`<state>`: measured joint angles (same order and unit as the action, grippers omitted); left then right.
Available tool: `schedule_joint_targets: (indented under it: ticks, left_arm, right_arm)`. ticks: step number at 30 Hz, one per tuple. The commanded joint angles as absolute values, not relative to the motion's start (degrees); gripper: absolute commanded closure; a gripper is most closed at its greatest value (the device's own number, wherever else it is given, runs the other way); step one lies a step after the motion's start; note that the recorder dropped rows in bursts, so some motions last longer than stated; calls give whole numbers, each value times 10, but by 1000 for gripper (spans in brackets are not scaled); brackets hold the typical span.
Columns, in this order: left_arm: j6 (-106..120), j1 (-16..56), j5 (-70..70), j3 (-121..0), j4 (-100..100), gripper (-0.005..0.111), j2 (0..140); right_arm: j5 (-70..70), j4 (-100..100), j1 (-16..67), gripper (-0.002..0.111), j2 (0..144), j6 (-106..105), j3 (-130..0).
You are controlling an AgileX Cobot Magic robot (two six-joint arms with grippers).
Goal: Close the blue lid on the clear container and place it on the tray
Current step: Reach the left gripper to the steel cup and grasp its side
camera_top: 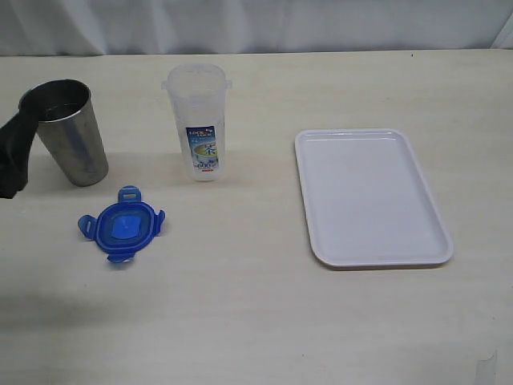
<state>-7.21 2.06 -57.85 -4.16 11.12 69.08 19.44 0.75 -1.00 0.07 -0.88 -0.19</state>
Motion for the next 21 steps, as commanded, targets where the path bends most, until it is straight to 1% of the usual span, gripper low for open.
schedule_joint_targets:
  ticks: [1, 3, 11, 21]
  left_arm:
    - [-43, 20, -675, -43, 114, 2, 790]
    - [-37, 20, -700, -43, 114, 2, 826]
    - [0, 20, -700, -84, 147, 2, 928]
    - [0, 20, -700, -137, 138, 2, 1006]
  right_arm:
    - [197, 10, -13, 101, 0, -9, 0]
    - [197, 10, -13, 101, 0, -9, 0]
    - [197, 10, -13, 101, 0, -9, 0]
    - [197, 10, -13, 101, 0, -9, 0]
